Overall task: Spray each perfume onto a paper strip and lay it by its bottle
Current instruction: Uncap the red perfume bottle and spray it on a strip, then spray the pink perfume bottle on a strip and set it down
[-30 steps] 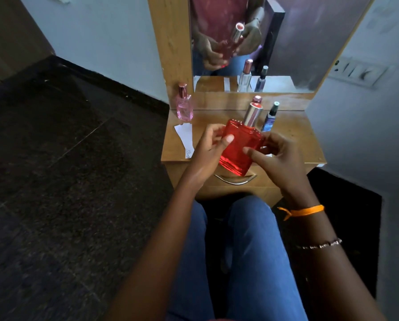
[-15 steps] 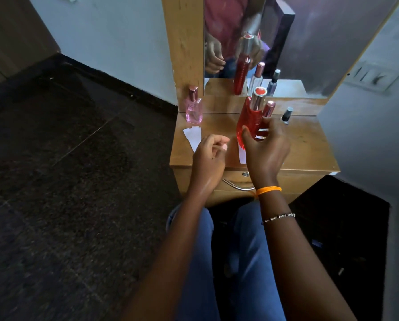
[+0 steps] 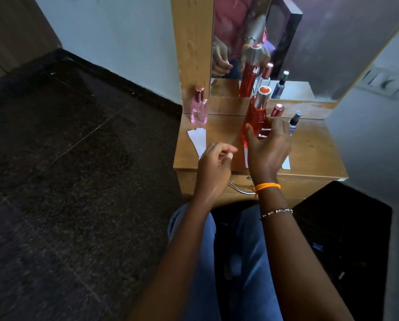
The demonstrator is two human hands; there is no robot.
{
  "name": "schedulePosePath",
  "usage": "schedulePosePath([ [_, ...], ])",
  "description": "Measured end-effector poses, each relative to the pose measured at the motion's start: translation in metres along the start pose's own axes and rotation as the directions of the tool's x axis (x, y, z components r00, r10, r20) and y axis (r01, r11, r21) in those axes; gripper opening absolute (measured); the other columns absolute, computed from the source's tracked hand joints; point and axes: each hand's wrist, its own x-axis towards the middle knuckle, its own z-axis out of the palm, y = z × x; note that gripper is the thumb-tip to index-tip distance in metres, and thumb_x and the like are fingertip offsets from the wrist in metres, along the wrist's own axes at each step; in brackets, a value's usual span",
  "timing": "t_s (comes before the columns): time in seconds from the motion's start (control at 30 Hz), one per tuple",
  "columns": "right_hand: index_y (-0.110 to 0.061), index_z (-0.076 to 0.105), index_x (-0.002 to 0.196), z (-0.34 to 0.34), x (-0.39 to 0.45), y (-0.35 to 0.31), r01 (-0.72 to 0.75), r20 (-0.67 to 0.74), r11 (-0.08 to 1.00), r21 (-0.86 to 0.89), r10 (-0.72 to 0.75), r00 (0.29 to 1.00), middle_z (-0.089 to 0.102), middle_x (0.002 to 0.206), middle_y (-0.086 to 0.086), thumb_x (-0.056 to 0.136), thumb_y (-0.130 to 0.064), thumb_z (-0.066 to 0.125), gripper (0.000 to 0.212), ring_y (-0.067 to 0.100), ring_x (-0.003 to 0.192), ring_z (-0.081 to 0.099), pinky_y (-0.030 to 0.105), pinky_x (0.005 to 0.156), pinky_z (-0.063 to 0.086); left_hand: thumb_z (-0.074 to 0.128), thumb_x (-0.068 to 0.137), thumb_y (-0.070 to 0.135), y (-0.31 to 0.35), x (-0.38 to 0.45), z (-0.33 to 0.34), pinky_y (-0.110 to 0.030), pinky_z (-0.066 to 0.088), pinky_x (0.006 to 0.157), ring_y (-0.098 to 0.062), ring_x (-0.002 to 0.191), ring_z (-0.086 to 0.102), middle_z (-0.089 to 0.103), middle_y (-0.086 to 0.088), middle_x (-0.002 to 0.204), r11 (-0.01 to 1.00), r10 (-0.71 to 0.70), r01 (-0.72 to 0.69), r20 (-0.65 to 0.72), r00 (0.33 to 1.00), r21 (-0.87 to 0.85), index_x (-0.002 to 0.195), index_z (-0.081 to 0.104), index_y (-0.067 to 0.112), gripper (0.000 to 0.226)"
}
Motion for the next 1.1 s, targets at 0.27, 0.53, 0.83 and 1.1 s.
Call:
schedulePosePath([
  [0.27, -0.006, 0.061, 0.107, 0.006, 0.001, 0.002, -0.02, -0.003, 0.996, -0.083, 0.02, 1.0, 0.062, 0.111, 0.014, 0.081, -0.026, 0.069, 0.034, 0.03, 0.099, 0.059, 0.033, 0.077, 0.04, 0.05, 0.088, 0.001, 0.001, 0.0, -0.003, 0.002, 0.037, 0.073, 0.006, 0.085, 0.053, 0.063, 0.002, 0.099, 1.0, -0.012, 0.012, 0.008, 1.0, 0.007, 0.093, 0.064, 0.016, 0.021],
  [0.53, -0.006, 0.056, 0.118, 0.003, -0.001, -0.002, 0.013, 0.006, 0.997, -0.081, -0.012, 1.0, 0.058, 0.117, 0.015, 0.077, -0.026, 0.073, 0.048, 0.033, 0.101, 0.06, 0.038, 0.077, 0.047, 0.051, 0.088, 0.002, 0.004, -0.002, -0.004, 0.003, 0.036, 0.071, 0.007, 0.083, 0.052, 0.064, 0.0, 0.102, 0.999, -0.036, 0.036, 0.017, 0.999, 0.028, 0.093, 0.064, 0.016, 0.02],
  [0.83, -0.01, 0.063, 0.09, 0.019, -0.039, -0.019, 0.078, 0.336, 0.997, 0.013, -0.077, 0.939, 0.067, 0.091, 0.01, 0.079, -0.012, 0.06, 0.012, 0.028, 0.081, 0.062, 0.037, 0.068, 0.047, 0.058, 0.081, 0.0, -0.009, 0.01, -0.033, -0.038, 0.043, 0.097, -0.029, 0.107, 0.054, 0.056, -0.012, 0.113, 0.923, -0.121, 0.224, -0.316, 0.941, 0.313, 0.11, 0.062, 0.013, 0.032],
  [1.1, -0.005, 0.066, 0.096, 0.048, -0.04, -0.028, -0.079, 0.478, 0.997, -0.025, 0.081, 0.875, 0.07, 0.097, 0.012, 0.078, -0.015, 0.069, 0.021, 0.029, 0.093, 0.063, 0.031, 0.073, 0.04, 0.049, 0.092, 0.011, -0.012, 0.012, -0.04, -0.041, 0.037, 0.102, -0.031, 0.119, 0.043, 0.049, -0.013, 0.13, 0.837, -0.14, 0.224, -0.2, 0.97, 0.499, 0.129, 0.053, 0.015, 0.038],
])
